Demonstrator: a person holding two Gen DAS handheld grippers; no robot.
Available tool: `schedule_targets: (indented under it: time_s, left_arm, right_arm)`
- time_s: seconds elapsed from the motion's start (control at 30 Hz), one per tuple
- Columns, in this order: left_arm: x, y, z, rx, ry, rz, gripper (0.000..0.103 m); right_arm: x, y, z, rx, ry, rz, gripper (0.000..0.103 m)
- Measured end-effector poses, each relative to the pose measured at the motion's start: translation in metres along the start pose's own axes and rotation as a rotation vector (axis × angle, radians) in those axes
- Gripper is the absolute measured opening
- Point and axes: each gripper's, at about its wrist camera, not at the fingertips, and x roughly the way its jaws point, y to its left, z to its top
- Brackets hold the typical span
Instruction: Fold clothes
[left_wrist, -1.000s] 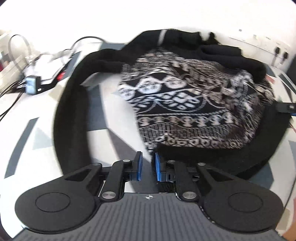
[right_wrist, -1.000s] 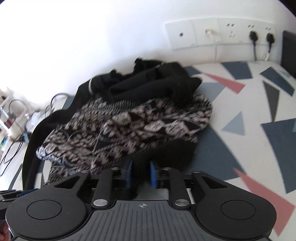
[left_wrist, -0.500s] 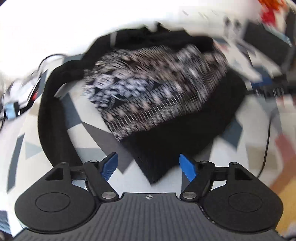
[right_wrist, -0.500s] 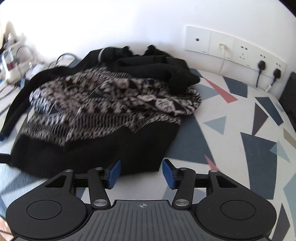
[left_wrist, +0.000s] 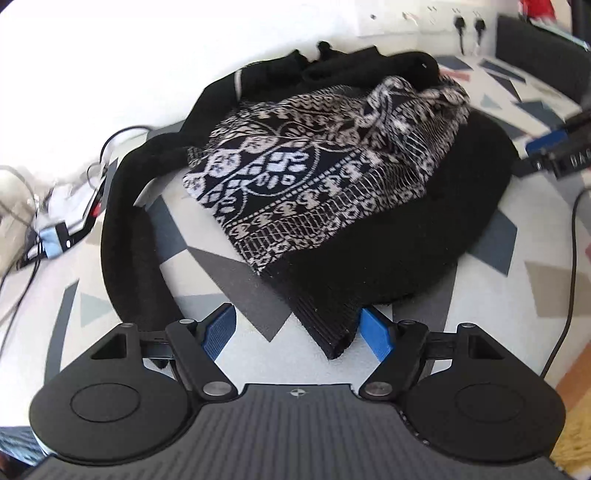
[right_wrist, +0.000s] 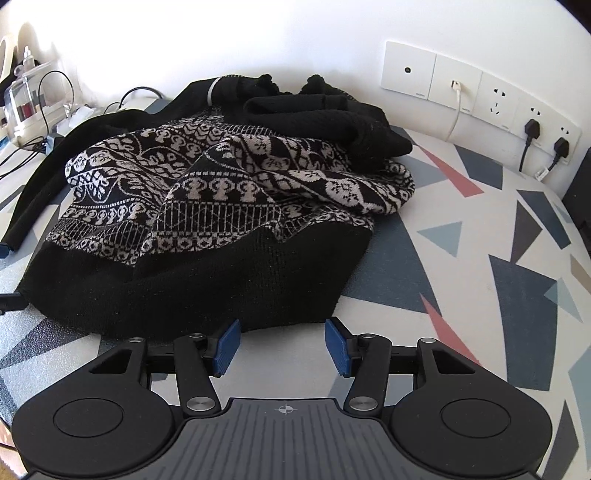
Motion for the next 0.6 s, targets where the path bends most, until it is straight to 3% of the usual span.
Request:
schedule_targets:
  time_s: [0.6]
  left_arm:
    - [-0.002,0.019,-0.01,-0.045,0.034,0.015,0.075]
  right_arm:
    - [-0.001,0.002,-0.004,0.011,0.011,0.002,0.048]
